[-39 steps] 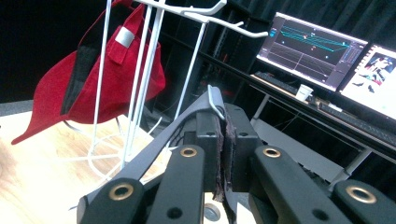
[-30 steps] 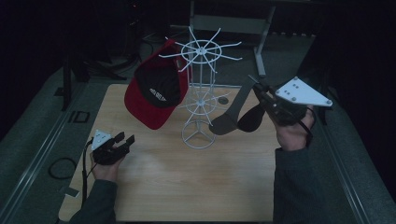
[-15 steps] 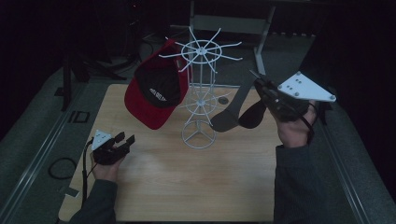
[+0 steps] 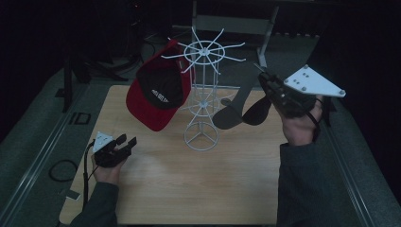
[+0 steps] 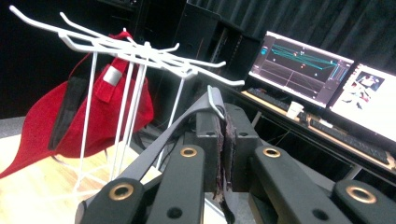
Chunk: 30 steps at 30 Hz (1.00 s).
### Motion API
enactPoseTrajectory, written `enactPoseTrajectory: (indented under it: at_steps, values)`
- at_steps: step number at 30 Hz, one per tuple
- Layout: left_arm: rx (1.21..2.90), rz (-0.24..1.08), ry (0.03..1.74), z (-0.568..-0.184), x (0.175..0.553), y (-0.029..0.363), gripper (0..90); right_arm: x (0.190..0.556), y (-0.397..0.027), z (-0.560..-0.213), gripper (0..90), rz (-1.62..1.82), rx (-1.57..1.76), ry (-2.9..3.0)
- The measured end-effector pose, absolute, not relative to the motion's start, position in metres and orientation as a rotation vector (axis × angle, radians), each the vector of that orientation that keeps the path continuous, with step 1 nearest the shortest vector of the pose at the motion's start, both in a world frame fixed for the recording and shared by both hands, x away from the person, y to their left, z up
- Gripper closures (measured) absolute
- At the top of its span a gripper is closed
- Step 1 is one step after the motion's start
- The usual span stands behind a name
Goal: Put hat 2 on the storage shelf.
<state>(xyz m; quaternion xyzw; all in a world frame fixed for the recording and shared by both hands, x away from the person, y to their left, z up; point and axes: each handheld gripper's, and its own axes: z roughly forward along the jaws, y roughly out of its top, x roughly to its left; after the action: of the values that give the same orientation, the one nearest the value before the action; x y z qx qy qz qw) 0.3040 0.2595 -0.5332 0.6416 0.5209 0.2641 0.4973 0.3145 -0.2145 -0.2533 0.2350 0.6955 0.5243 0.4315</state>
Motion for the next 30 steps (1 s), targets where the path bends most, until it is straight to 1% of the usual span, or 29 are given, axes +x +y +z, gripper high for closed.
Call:
enactPoseTrajectory:
  at_steps: [16,30]
  values:
    - [1.555,0.639,1.261,-0.533,0.304,0.26,51.0,0.324,-0.204,-0.232,86.1,1.317,0.565,1.726]
    - [1.55,0.637,1.261,-0.533,0.304,0.26,51.0,0.337,-0.193,-0.235,86.2,1.321,0.569,1.735]
